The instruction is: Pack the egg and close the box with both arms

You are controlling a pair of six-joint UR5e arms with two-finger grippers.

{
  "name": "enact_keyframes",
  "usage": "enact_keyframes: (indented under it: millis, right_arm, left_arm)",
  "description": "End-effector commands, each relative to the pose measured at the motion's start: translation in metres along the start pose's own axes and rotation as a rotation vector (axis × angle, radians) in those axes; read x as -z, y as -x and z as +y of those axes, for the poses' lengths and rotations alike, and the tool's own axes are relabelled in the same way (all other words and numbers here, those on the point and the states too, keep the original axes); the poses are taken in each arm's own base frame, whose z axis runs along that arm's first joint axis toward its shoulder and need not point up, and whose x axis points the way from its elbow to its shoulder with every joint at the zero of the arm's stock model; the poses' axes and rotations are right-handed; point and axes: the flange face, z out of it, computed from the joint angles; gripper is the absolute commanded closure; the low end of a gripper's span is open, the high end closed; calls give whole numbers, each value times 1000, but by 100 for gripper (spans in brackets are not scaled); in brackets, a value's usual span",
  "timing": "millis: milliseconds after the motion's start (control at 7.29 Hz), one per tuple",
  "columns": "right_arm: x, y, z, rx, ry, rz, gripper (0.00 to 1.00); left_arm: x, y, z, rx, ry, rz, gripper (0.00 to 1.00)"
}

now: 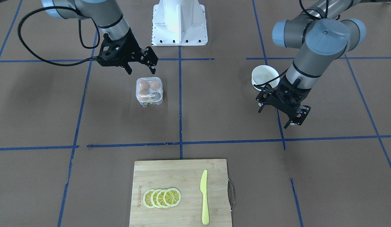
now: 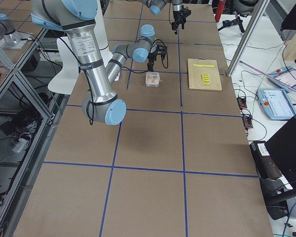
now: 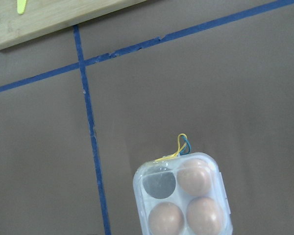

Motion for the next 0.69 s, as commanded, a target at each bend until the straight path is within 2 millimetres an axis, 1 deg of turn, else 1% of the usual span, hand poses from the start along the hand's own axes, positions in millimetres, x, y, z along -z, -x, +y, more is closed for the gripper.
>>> enact_keyframes:
  millis: [0, 137, 275, 412, 549]
  right_arm:
    - [47, -58, -59, 29, 18, 26, 0]
    - [66, -111, -81, 80, 13, 57, 0]
    - [83, -177, -101, 154, 9, 107, 0]
    - [100, -245, -119, 241, 23, 148, 0]
    - [125, -304, -138, 281, 17, 170, 0]
  left_arm:
    - [16, 76, 49, 85, 31, -34, 0]
    - [27, 115, 77, 148, 44, -66, 0]
    - [41, 153, 106, 171, 53, -103, 0]
    - [50, 192, 140, 145, 83, -102, 0]
    - [57, 220, 176, 191, 104, -100, 0]
